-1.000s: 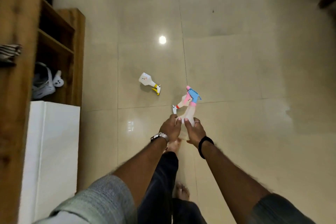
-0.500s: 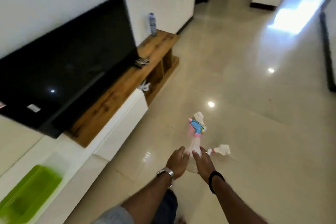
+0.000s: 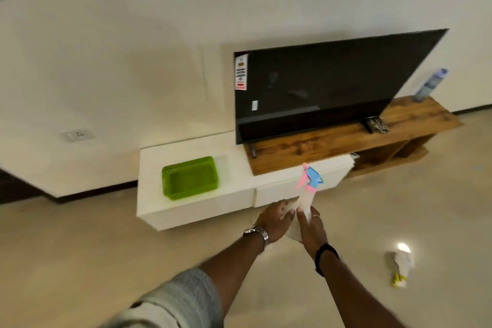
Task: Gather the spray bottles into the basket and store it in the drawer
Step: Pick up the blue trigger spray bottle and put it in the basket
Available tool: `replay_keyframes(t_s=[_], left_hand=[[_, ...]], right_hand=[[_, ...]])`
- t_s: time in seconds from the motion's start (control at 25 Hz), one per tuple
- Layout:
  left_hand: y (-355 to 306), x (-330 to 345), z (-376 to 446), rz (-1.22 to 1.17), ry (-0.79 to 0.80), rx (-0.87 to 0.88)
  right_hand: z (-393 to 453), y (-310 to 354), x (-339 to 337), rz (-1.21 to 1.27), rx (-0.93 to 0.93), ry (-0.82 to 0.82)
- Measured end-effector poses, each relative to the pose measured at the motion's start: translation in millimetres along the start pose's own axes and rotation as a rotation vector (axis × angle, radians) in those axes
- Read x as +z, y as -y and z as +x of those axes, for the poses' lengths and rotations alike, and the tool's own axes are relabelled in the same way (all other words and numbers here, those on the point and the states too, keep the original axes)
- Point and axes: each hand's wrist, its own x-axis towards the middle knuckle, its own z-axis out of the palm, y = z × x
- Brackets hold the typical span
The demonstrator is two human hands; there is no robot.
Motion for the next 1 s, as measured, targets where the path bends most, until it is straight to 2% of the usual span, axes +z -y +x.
replay_keyframes(t_s=[0.28,0.48,0.64,0.88,1.0], left_hand=[[142,-148,28,-0.107,-0.12,-0.161],[252,-205,60,-0.105,-0.201,-0.232],[337,-240,110,-0.017,-0.265,-0.186],[440,-272,178,0.22,-0.404,-0.137],[491,-272,190,0.311,-0.398,-0.149]], right_hand=[[62,50,202,-0.138,0.0,0.184],[131,38,327,-0.355,0.036,0.329],[201,22,412,-0.507,-0.083,0.452],[282,-13,516,-0.545,-0.22,0.428],[303,-44,549,-0.525,-0.248,0.363]])
